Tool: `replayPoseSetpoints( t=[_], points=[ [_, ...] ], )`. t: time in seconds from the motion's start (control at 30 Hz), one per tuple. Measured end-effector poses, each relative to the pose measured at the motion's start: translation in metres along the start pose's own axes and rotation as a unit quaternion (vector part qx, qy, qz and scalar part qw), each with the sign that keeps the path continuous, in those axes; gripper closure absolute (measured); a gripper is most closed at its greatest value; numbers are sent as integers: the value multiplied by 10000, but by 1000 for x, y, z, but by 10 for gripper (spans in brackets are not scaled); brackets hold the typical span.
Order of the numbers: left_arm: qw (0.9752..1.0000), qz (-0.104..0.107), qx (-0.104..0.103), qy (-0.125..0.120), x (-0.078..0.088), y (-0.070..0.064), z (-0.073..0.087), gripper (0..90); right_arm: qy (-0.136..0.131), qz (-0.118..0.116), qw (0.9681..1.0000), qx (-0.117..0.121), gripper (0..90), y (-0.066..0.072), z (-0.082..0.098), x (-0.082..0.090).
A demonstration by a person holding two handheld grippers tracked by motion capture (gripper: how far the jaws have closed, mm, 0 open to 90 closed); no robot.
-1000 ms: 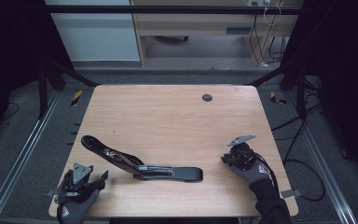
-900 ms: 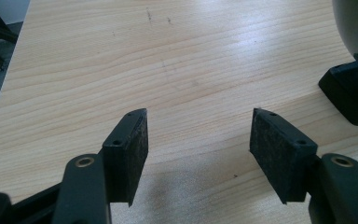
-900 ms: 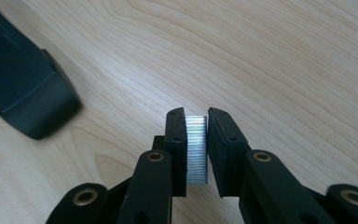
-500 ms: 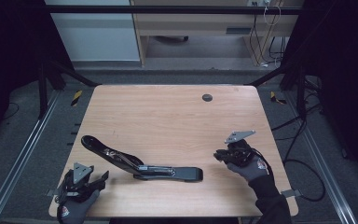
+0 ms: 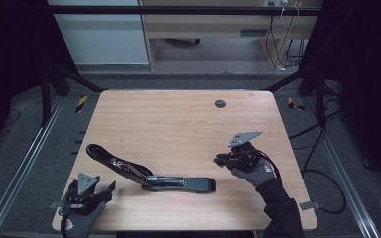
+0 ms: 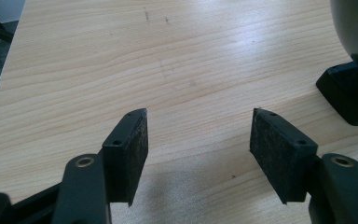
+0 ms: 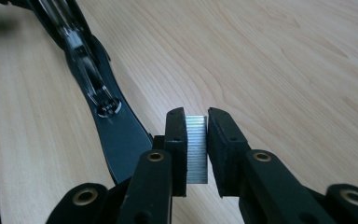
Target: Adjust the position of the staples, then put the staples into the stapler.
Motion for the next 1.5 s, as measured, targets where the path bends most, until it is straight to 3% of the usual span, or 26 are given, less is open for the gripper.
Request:
replayPoseSetpoints(
  t=[0.23,0.73,1.17,1.5],
  points=[
    [10000,17,-1,30,0,0,1,366,-3,-224,9992,321,783,13,-18,-5],
    [10000,12,1,48,-1,-1,1,366,9,-625,9957,683,783,35,-42,-24],
    [10000,14,48,48,-1,0,1,365,82,-1022,9890,1065,783,60,-67,-44],
    [10000,23,51,38,-1,1,1,365,311,-1248,9839,1245,783,72,-67,-62]
  ],
)
Point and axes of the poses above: each handheld gripper's, and its own axes: x roughly backward along the jaws, z roughly out of its underside, y roughly to its left, the point moved 9 cm from there along -x, roughly forward along the jaws, and after that the axes turned 5 degrees about -y, right-handed, at the moved point
